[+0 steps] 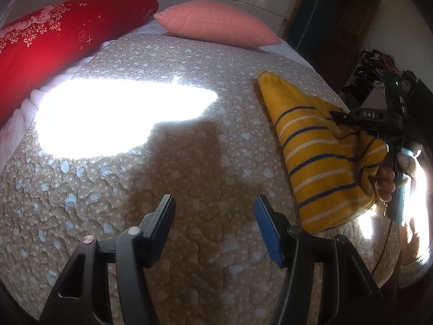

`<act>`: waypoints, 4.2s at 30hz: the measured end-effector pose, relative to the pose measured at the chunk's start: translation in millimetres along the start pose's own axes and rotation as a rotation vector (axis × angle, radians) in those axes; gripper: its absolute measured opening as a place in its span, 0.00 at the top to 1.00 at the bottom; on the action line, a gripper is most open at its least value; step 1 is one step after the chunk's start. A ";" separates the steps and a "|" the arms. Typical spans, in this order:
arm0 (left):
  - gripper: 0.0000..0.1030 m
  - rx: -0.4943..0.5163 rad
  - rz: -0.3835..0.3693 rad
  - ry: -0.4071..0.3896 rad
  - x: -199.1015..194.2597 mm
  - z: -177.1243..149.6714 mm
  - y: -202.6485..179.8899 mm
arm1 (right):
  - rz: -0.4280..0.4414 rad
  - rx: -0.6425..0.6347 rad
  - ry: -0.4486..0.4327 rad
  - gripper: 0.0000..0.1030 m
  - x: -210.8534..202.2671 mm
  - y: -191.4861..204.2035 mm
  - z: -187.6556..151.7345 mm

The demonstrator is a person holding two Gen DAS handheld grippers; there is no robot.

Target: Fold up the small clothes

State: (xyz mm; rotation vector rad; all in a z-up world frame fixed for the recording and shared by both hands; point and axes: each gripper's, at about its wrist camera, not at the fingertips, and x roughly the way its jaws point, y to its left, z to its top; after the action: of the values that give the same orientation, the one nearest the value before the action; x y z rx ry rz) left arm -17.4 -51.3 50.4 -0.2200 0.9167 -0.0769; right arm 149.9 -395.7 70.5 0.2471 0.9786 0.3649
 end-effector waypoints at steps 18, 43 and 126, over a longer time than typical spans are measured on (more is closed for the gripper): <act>0.11 0.071 -0.196 0.046 77.0 60.2 -81.9 | 0.096 0.194 -0.133 0.25 -76.1 -106.4 -78.5; 0.34 0.037 -0.041 0.054 55.1 78.8 -65.1 | 0.113 0.170 -0.245 0.48 -35.3 -36.5 -38.3; 0.00 0.271 0.378 -0.206 -63.8 -63.0 -96.9 | -0.373 -0.122 -0.328 0.26 -81.0 41.2 -164.4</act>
State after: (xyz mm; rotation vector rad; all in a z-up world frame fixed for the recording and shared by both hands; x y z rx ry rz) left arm -103.5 -145.3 84.5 0.1959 0.7197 0.1687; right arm -37.2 -384.6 58.7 0.0089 0.6577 0.0377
